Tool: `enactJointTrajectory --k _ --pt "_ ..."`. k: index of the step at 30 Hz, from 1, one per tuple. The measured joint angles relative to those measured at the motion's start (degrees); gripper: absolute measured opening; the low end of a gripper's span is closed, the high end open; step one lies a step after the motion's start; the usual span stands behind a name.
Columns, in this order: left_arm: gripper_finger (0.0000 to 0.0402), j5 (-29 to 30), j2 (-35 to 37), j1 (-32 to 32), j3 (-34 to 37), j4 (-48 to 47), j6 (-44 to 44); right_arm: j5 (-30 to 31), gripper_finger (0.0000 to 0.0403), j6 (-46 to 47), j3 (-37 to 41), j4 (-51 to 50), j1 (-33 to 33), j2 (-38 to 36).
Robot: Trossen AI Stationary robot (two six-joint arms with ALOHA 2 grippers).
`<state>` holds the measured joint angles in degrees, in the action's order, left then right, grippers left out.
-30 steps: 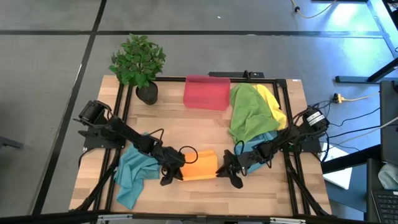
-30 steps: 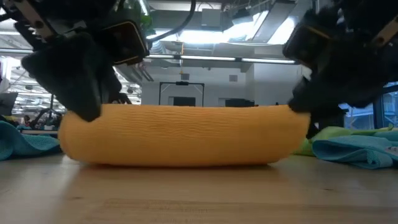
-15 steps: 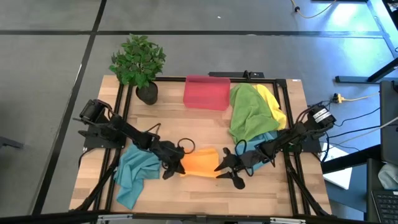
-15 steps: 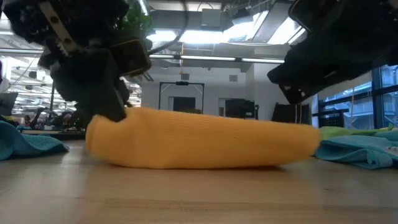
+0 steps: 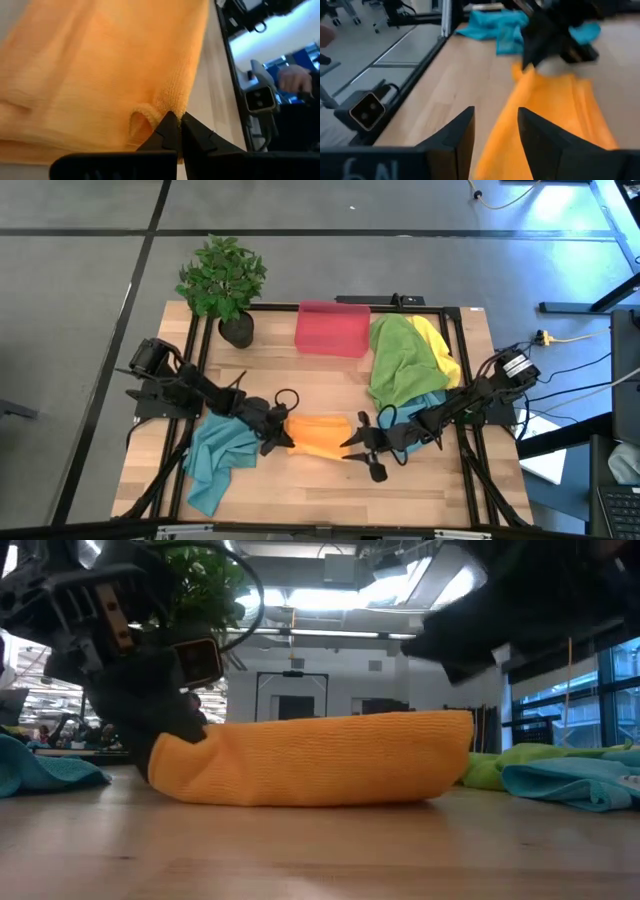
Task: Roll microfiber towels into tight, uniform cylinder then place into a basket
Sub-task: Roll the orange towel
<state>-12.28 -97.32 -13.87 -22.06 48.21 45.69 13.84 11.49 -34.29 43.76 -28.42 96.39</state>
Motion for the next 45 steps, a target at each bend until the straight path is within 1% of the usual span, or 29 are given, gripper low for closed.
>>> enactJointTrajectory --k 3,9,12,14,19,24,29,32,35,37,39,42,45 --pt "0.0000 -0.7 0.0 1.2 0.0 0.0 0.5 -1.2 0.0149 -3.0 -4.0 -3.9 -0.4 1.3" --pt "0.0000 -0.8 0.0 2.0 0.0 -0.4 0.8 -1.3 0.0149 -5.3 -15.3 -19.5 -0.9 6.6" --pt "0.0000 -0.9 0.0 1.9 -0.1 -1.3 0.8 1.9 0.0146 -4.3 -19.6 -24.7 -0.9 9.0" --pt "0.0000 -0.7 0.1 1.6 -0.1 -1.9 0.8 4.6 0.0135 -4.3 -21.1 -27.6 -0.8 9.8" --pt "0.0000 -0.6 0.1 1.3 -0.2 -2.2 0.9 9.2 0.0088 -2.7 -21.7 -31.5 0.5 10.3" --pt "0.0000 -0.5 0.1 1.4 -0.2 -2.8 0.3 9.7 0.0042 -1.2 -21.7 -34.2 1.9 10.3" --pt "0.0000 -0.5 0.1 1.4 -0.2 -3.1 0.3 10.4 0.0013 -1.3 -21.9 -35.1 2.3 9.7" --pt "0.0000 -0.5 0.1 1.4 -0.2 -3.4 0.2 10.3 0.0005 -3.6 -24.8 -32.6 1.1 7.5" --pt "0.0000 -0.5 0.1 1.4 -0.1 -3.4 0.2 7.2 0.0004 -5.8 -28.4 -33.6 -0.7 7.3" --pt "0.0000 -0.4 0.1 1.4 -0.1 -3.5 0.0 5.4 0.0004 -5.5 -29.6 -36.6 -1.2 8.8" --pt "0.0000 -0.2 0.0 1.3 -0.3 -3.7 -0.8 5.6 0.0004 -4.2 -29.6 -39.6 -1.0 10.0" --pt "0.0000 1.1 0.0 0.7 -0.5 -3.7 -1.3 5.7 0.0004 -2.0 -29.6 -40.2 -0.3 12.0" --pt "0.0000 1.2 0.0 0.7 -0.5 -3.7 -1.3 5.7 0.0004 -0.8 -29.3 -42.0 0.3 13.5"
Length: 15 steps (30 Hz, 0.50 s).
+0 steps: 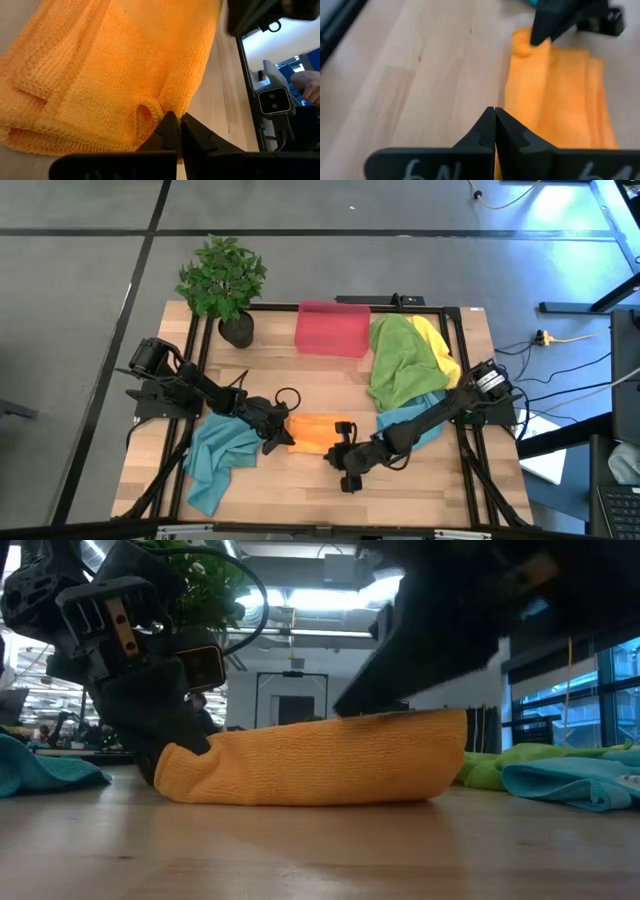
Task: Roll microfiber towels into tight, uniform cylinder then place into a basket
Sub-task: Roll the orange towel
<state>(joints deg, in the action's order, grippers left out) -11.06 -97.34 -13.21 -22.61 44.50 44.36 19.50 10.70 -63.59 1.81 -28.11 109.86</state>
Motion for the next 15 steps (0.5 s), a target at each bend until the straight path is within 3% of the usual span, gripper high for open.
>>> enactJointTrajectory --k 15 --pt "0.0000 0.2 -0.1 -0.8 0.1 -0.3 -4.3 2.0 0.0003 4.3 0.9 -5.1 4.5 0.1"
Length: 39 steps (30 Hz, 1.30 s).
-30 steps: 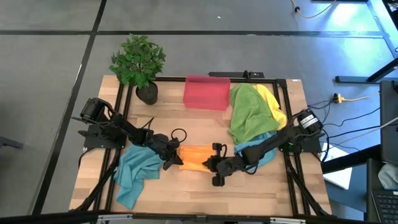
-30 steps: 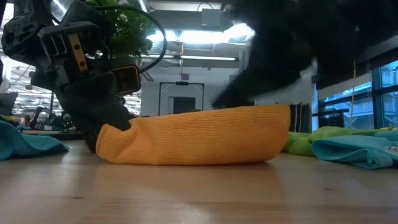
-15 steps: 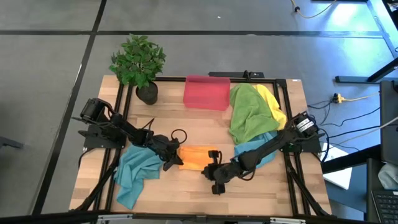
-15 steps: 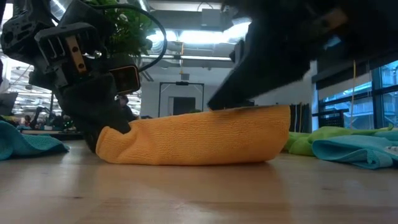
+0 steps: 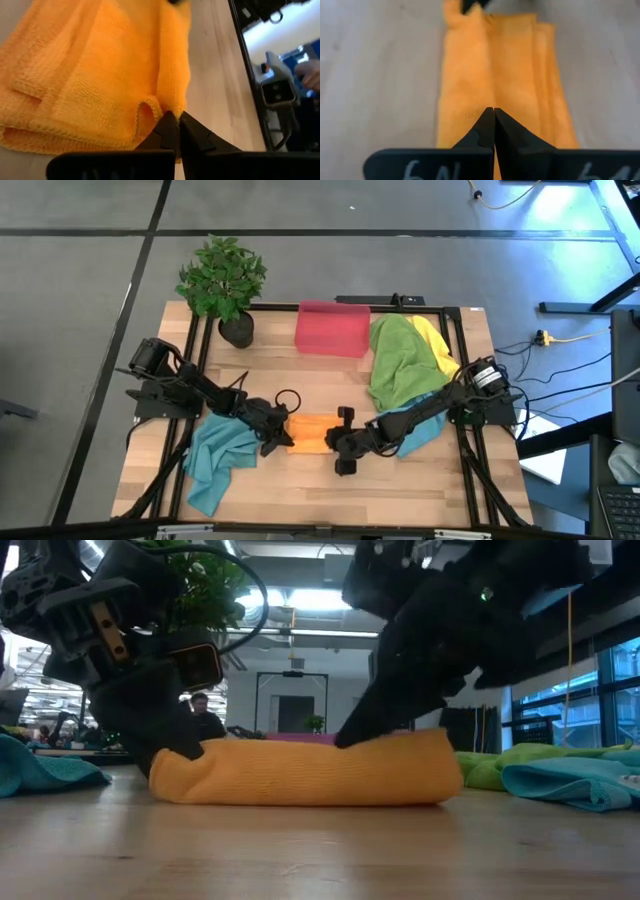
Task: Roll microfiber towels into tight, uniform cylinder then place into a basket
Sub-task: Roll the orange towel
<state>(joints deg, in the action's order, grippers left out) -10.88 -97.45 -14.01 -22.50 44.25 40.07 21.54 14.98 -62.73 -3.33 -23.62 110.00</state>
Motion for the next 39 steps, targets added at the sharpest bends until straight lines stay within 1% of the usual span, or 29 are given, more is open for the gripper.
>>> enactJointTrajectory --k 6,8,11,18,23,27,32,39 --pt "0.0001 0.2 0.0 -0.8 0.0 -0.1 -1.5 -0.6 0.0003 1.1 1.3 -0.2 0.6 0.0" --pt "0.0007 0.2 0.0 -0.8 0.0 0.2 -1.5 -0.6 0.0003 1.2 1.3 -0.1 0.6 0.0" --pt "0.0030 0.7 -0.1 -0.8 0.1 1.2 -3.4 -0.6 0.0003 1.2 1.3 -0.3 0.6 0.0" --pt "0.0101 2.9 -0.1 -0.7 0.0 3.3 -6.8 -0.7 0.0003 1.4 1.3 -0.2 0.6 0.0" --pt "0.0132 2.9 -0.1 0.7 0.0 4.6 -8.2 -0.7 0.0003 1.4 1.3 0.1 0.6 0.3" --pt "0.0140 4.1 0.0 1.9 -0.1 5.8 -12.4 -0.7 0.0003 1.5 1.3 0.4 0.6 1.1" --pt "0.0140 5.4 0.0 3.7 -0.1 5.4 -13.6 -0.4 0.0003 1.3 1.3 -0.4 0.6 1.8" --pt "0.0137 5.4 0.0 2.9 -0.1 -0.3 -13.6 2.4 0.0003 -0.4 -1.5 -3.0 0.6 0.4"
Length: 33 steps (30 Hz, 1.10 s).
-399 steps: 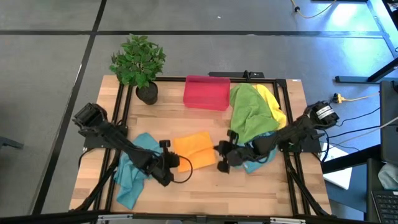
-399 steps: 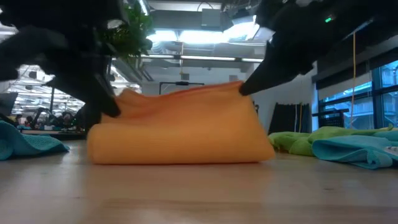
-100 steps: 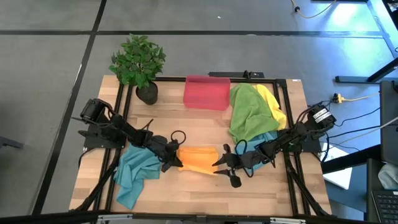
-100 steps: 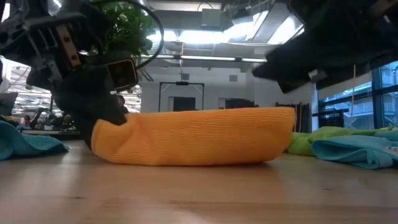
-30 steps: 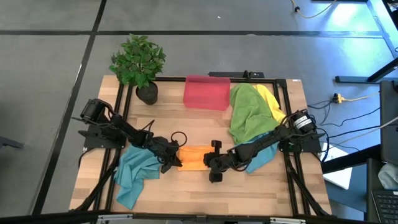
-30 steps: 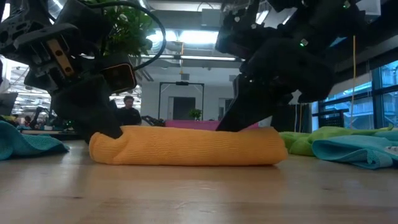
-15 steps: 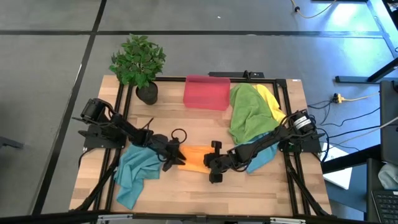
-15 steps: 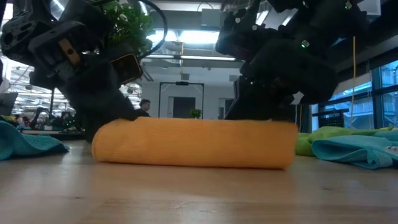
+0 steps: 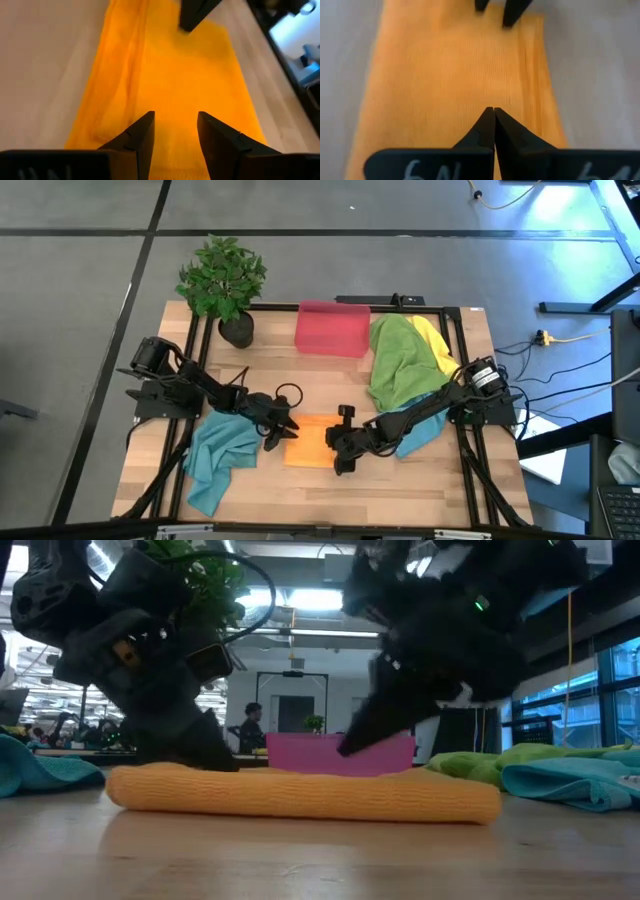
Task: Roll microfiber towels into tight, uniform cylinder then place into a basket
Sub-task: Roll the orange towel
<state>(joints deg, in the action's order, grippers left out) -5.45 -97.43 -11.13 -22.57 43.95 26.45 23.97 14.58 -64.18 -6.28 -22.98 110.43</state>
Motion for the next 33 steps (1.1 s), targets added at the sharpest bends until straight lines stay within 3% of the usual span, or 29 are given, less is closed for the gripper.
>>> enactJointTrajectory --k 9,15,18,20,25,29,33 --pt "0.0135 0.1 2.7 -2.1 -0.1 3.3 -1.4 0.4 0.0003 -3.0 -3.0 -3.2 -1.5 -2.4" --pt "0.0135 1.9 6.3 -7.7 -1.0 1.9 -5.6 -1.2 0.0014 -3.3 -3.7 -3.0 -4.6 -3.8" --pt "0.0135 6.0 6.3 -11.7 -4.4 -5.4 -7.6 -5.1 0.0028 -2.9 -3.1 -3.4 -6.2 -3.7" --pt "0.0135 9.5 6.3 -14.3 -7.7 -16.2 -8.1 -8.0 0.0046 -2.3 -2.3 -2.7 -7.1 -3.7" --pt "0.0135 17.5 6.2 -19.0 -16.9 -36.9 -9.8 -8.4 0.0115 -1.6 -0.3 -2.9 -9.8 -3.6" --pt "0.0135 20.9 5.6 -21.8 -20.4 -39.6 -13.7 -4.3 0.0168 -1.6 2.2 -2.9 -11.6 -3.6" --pt "0.0135 24.2 3.0 -23.7 -22.1 -40.7 -16.0 -0.2 0.0194 -2.6 3.9 -2.2 -13.1 -3.6"
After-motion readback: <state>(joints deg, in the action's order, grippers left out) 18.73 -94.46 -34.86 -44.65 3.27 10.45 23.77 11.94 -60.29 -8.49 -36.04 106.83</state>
